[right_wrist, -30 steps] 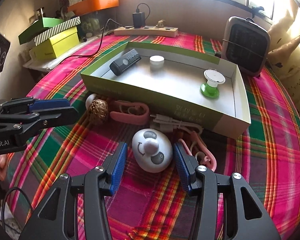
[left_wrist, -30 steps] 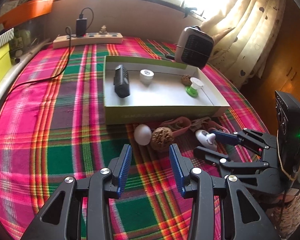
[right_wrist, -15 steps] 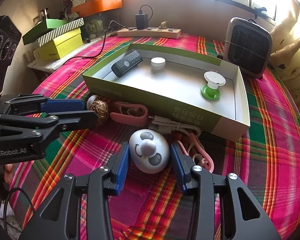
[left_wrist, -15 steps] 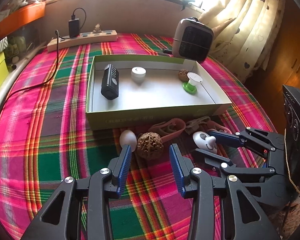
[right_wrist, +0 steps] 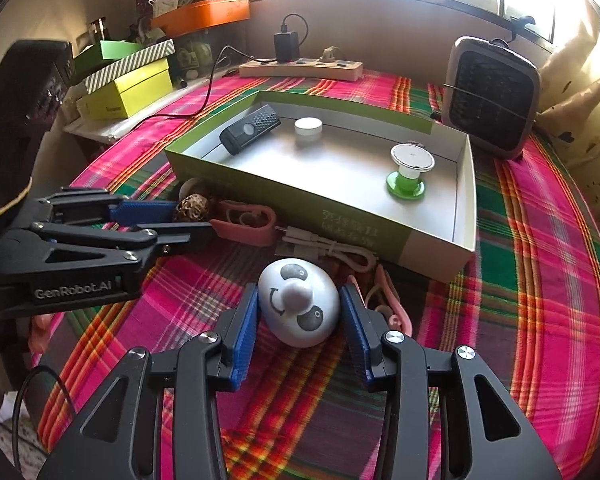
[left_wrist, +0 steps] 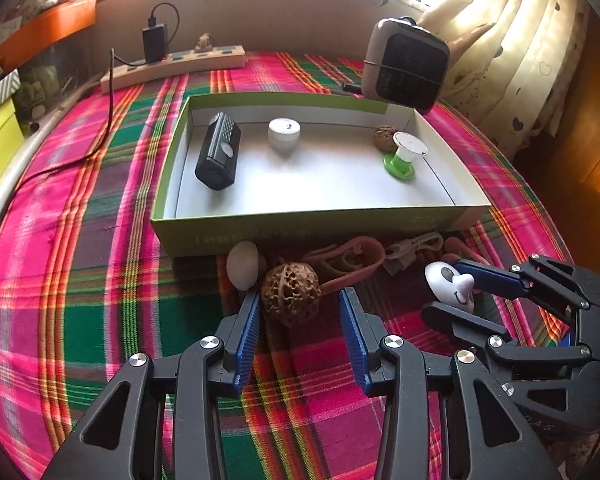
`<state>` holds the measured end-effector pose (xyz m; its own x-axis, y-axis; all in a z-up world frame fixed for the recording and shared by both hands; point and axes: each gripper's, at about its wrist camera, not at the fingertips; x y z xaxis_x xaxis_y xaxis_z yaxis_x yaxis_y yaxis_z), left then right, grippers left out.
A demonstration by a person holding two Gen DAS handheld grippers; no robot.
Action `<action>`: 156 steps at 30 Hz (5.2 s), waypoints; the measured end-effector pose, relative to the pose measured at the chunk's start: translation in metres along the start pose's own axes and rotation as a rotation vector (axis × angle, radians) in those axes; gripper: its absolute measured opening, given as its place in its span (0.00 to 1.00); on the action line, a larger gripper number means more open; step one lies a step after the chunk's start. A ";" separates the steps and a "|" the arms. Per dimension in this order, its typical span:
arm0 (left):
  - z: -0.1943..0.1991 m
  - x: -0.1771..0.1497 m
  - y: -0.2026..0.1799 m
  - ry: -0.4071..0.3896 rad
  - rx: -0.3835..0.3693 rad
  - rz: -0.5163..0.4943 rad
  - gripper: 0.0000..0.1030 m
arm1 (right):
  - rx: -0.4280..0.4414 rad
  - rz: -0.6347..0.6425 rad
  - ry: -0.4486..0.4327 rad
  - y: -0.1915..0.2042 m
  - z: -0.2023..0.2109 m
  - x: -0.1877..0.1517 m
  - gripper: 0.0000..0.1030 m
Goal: Organize objects
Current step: 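Move the right tool onto the white panda toy while the left tool approaches the brown ball, then close the left tool on the brown ball while the right tool grasps the panda toy, then carry the brown ball and panda toy over the box with both tools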
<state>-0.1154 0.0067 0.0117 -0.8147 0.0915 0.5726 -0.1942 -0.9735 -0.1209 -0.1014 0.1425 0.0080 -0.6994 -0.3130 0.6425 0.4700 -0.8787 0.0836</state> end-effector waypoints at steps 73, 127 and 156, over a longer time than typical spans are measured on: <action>0.027 0.017 0.007 -0.104 -0.013 0.036 0.27 | 0.000 -0.030 -0.065 0.002 0.016 0.008 0.41; -0.050 0.092 0.020 -0.066 0.016 -0.047 0.27 | -0.116 -0.063 0.026 -0.055 -0.079 0.119 0.41; -0.055 0.091 0.016 -0.049 0.019 -0.067 0.27 | -0.148 -0.046 0.090 -0.052 -0.090 0.119 0.41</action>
<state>-0.2225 0.0112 0.0171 -0.7726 0.1463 0.6178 -0.2361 -0.9695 -0.0658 -0.2575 0.1182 0.0121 -0.7667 -0.2963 0.5695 0.3567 -0.9342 -0.0058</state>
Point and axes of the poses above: each gripper's, at about its wrist camera, not at the fingertips, and z roughly against the way its jaws point, y to its left, x to its top, and after that the axes turned 2 degrees about x, right-handed
